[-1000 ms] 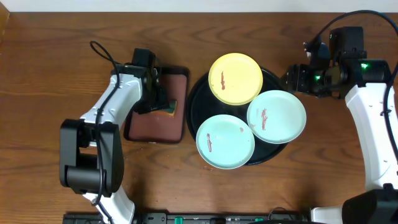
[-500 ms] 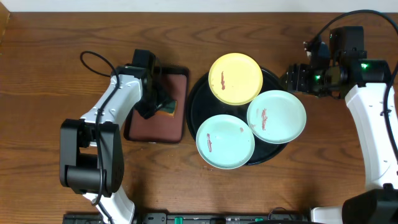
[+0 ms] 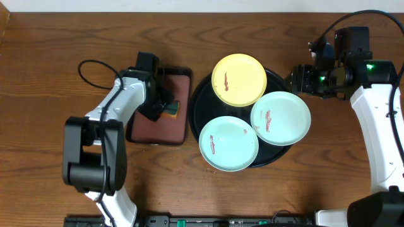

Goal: Clean dirty plates on tray and stack at the side

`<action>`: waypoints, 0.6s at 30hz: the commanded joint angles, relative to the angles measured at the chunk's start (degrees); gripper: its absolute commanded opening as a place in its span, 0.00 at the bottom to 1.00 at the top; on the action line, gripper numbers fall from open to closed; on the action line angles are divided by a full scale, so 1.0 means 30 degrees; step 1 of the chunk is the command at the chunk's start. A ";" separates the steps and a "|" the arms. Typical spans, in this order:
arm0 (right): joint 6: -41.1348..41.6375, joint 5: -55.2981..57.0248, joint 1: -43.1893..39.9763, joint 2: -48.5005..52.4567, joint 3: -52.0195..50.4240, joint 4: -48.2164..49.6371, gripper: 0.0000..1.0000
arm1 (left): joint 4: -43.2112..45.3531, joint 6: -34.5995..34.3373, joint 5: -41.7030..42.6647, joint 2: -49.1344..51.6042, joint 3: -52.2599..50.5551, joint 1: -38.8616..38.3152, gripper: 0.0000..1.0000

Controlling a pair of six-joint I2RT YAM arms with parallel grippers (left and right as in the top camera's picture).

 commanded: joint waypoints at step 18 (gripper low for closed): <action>0.0211 -0.0124 0.0270 0.0168 0.0262 -0.0175 0.60 | -0.1515 1.3675 -0.0525 -0.1894 0.1377 -0.0044 0.07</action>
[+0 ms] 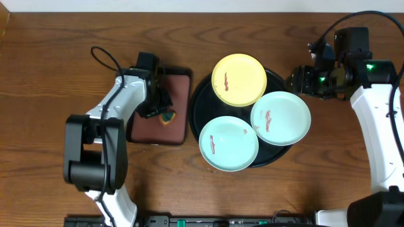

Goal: Clean dirty plates on tray and stack at the side

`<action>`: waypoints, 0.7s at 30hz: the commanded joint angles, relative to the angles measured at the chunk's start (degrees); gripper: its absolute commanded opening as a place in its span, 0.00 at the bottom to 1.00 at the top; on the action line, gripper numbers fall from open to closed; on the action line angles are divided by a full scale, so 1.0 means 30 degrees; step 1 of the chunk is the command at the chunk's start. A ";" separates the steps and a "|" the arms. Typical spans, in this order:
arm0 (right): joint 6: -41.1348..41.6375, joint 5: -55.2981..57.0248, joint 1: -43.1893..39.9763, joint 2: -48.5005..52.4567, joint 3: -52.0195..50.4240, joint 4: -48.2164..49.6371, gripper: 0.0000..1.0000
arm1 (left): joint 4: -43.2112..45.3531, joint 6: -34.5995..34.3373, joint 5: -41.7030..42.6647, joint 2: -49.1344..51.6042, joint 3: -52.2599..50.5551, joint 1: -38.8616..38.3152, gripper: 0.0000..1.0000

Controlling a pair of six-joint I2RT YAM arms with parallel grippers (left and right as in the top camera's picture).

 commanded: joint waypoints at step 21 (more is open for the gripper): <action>0.0255 -0.2076 0.1719 0.2776 0.0342 0.1872 0.46 | 0.1275 0.2339 0.2390 -0.4947 0.2484 -0.3475 0.07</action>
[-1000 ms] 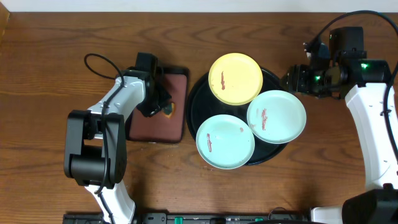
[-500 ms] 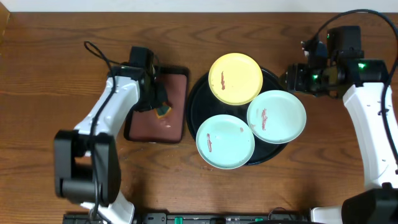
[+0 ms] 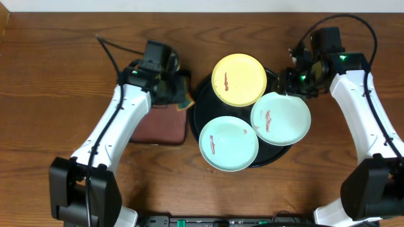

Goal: Clean dirty plates on tray and stack at the side

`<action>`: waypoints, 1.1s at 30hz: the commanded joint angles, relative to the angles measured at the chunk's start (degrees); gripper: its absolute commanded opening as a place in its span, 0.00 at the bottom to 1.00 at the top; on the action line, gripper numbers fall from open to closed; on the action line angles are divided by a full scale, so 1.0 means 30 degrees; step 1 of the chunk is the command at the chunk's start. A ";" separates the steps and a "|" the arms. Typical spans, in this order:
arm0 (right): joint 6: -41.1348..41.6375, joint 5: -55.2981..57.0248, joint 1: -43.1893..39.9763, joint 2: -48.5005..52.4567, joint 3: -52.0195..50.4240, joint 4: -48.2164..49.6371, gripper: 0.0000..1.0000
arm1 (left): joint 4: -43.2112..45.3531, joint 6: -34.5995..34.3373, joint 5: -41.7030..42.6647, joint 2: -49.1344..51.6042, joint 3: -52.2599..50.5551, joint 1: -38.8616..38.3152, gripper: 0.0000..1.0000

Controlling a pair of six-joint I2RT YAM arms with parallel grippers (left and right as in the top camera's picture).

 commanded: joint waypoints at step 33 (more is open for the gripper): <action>-0.1435 0.3519 0.1275 0.9661 0.5027 0.3526 0.31 | 0.8699 -0.3716 0.0510 0.7315 0.3534 -0.3213 0.07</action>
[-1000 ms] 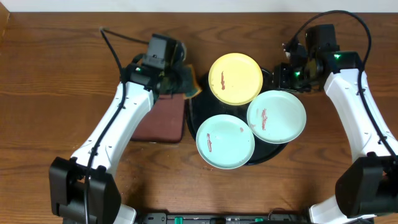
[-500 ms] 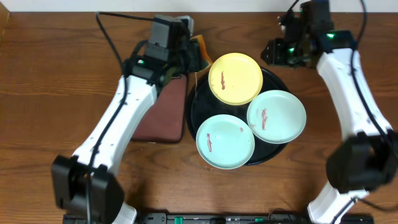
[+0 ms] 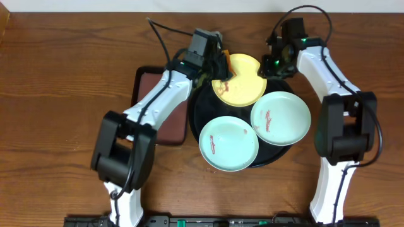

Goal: Clean dirty plates on tray and stack at the side

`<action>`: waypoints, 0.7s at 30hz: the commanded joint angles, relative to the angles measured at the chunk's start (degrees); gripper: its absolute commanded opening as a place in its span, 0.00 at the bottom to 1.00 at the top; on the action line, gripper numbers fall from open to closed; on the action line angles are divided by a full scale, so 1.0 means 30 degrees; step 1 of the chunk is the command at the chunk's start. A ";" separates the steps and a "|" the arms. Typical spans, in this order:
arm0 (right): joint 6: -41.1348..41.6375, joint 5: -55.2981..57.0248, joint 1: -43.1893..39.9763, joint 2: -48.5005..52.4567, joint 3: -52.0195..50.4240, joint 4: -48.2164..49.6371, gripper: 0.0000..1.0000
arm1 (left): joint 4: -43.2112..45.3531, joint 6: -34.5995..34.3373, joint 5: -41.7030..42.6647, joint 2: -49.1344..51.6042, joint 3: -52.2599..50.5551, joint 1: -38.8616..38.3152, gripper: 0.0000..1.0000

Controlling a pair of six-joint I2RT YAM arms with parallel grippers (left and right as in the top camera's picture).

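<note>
The yellow plate [image 3: 245,88] with a red smear lies at the back of the black tray [image 3: 195,116]. Two pale green plates [image 3: 228,143] [image 3: 281,118], both smeared, lie on the tray in front of it. My left gripper [image 3: 221,69] is over the yellow plate's left rim and is shut on a small sponge, which the fingers mostly hide. At the plate's right rim is my right gripper [image 3: 268,65]. Its jaws are too dark and small to read.
A brown mat [image 3: 151,107] lies left of the tray, partly under my left arm. Cables arch over the back of the table behind both arms. Bare wood surrounds the tray.
My left gripper has moved right with the sponge, from the mat's back right corner to the yellow plate's left rim. My right gripper has moved left and back to that plate's right rim.
My left gripper was down on the sponge on the brown mat and stayed there at the following moment. Then it held the sponge at the mat's edge while the right arm had come in toward the tray. Now both grippers flank the yellow plate.
</note>
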 commanded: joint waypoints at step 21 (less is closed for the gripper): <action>-0.0138 0.1501 0.0903 0.0590 -0.0750 -0.0335 0.01 | 0.0000 0.1071 -0.2492 0.1851 0.0437 -0.2018 0.07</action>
